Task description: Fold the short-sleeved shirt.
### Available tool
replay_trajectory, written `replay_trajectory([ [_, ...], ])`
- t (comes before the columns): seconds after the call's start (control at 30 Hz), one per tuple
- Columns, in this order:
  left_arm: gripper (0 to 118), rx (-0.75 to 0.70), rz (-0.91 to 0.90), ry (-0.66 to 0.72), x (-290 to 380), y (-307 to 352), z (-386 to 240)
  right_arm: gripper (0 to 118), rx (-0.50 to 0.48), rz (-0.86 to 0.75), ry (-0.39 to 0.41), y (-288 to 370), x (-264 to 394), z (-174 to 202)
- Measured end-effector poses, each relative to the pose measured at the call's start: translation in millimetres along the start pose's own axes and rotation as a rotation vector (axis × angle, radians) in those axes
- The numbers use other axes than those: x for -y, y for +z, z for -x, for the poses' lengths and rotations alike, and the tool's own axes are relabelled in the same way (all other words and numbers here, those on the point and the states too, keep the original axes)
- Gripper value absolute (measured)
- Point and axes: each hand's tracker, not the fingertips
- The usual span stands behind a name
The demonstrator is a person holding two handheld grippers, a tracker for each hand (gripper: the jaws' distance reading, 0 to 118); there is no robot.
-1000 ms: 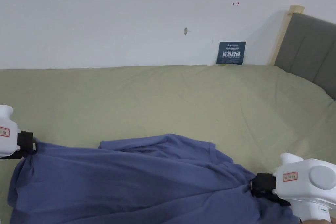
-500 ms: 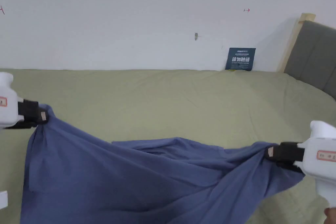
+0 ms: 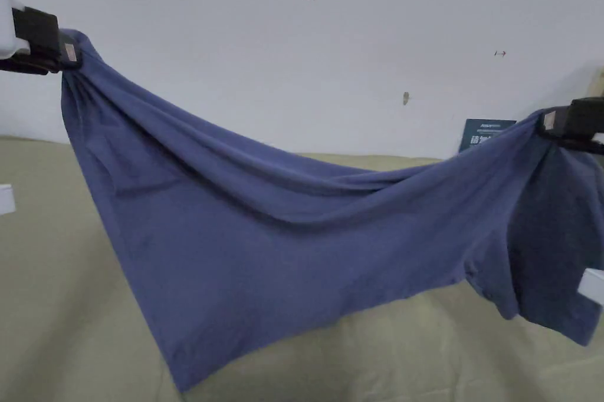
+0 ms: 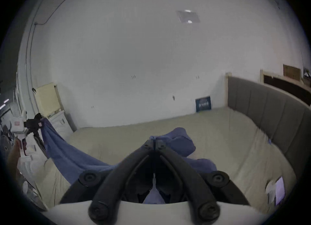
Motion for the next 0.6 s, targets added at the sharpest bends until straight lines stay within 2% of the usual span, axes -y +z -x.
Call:
replay_trajectory([
  [0.13, 0, -0.026, -0.066, 0.028, -40, -5, 19, 2, -0.002, -0.048, 0.004, -23, -47, 4],
  [0.33, 0, -0.066, -0.122, 0.090, -76, -19, 41, 2, -0.005, -0.091, -0.039, -59, -100, 9],
  [0.6, 0, -0.083, -0.170, 0.135, -92, -29, 55, 2, -0.013, -0.115, 0.018, -79, -130, 20],
])
